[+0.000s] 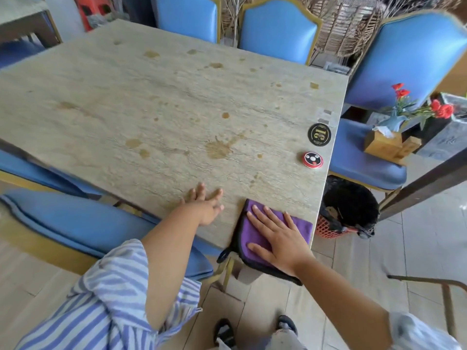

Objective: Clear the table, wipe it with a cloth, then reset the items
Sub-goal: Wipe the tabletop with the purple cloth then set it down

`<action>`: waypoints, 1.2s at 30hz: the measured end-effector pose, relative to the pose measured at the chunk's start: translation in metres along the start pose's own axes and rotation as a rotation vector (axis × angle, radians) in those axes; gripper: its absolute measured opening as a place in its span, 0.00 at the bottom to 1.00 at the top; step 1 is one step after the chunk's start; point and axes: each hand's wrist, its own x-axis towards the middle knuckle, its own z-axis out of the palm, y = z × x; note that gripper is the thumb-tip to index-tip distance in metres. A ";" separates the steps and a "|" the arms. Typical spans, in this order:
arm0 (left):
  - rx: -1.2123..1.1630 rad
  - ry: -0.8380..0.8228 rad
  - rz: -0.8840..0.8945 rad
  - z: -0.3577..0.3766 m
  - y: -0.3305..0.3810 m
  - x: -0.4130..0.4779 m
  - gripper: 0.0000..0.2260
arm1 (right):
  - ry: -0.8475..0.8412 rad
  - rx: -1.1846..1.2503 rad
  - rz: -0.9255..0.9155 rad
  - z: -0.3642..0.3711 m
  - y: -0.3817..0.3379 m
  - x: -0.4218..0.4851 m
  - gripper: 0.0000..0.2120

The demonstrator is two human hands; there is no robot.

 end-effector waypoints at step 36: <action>-0.255 0.223 -0.201 0.011 -0.034 0.039 0.29 | 0.089 0.032 0.184 -0.027 0.031 0.190 0.32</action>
